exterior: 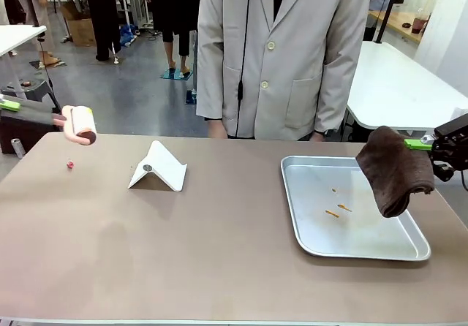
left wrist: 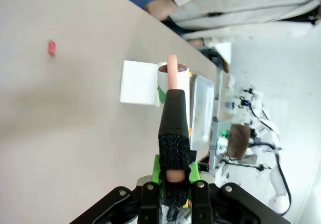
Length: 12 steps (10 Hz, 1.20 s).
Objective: Clean the surface of the table.
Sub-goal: If a person points to the right, clean the right side of the table with your right hand, and if they point to the left, clean the left side with your left hand.
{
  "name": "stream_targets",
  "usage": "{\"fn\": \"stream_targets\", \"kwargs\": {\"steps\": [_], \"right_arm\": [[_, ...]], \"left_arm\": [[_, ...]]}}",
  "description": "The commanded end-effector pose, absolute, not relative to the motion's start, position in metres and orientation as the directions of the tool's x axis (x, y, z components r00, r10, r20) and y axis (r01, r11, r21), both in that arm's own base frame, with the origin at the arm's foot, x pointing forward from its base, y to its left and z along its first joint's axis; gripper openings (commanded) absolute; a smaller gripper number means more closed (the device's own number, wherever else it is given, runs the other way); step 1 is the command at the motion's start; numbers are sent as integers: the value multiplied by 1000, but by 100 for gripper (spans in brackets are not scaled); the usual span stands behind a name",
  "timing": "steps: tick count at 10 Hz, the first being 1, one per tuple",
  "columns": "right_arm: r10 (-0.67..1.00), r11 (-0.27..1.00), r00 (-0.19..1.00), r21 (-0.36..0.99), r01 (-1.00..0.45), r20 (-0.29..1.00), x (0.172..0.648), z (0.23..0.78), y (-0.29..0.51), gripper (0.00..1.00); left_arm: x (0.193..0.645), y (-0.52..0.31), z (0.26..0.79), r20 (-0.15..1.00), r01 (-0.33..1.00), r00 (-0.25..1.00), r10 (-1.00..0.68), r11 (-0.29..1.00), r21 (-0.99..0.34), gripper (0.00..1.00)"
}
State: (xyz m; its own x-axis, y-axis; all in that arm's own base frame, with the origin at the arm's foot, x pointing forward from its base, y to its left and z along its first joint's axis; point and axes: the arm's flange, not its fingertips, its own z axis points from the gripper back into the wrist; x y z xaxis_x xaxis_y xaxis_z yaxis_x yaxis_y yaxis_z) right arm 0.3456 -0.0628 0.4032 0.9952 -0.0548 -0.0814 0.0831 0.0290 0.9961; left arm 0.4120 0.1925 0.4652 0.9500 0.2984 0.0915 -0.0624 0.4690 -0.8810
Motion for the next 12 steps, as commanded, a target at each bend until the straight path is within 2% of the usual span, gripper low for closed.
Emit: {"fn": "stream_targets", "kwargs": {"steps": [1,7,12], "right_arm": [[-55,31,996,997,76,-74,345,406,-63,0],[-55,31,996,997,76,-74,345,406,-63,0],[-55,31,996,997,76,-74,345,406,-63,0]], "left_arm": [[393,224,464,81,-32,975,207,493,-870,22],[351,336,435,82,-68,951,299,459,-886,22],[346,328,432,67,-93,952,300,490,-867,22]]}}
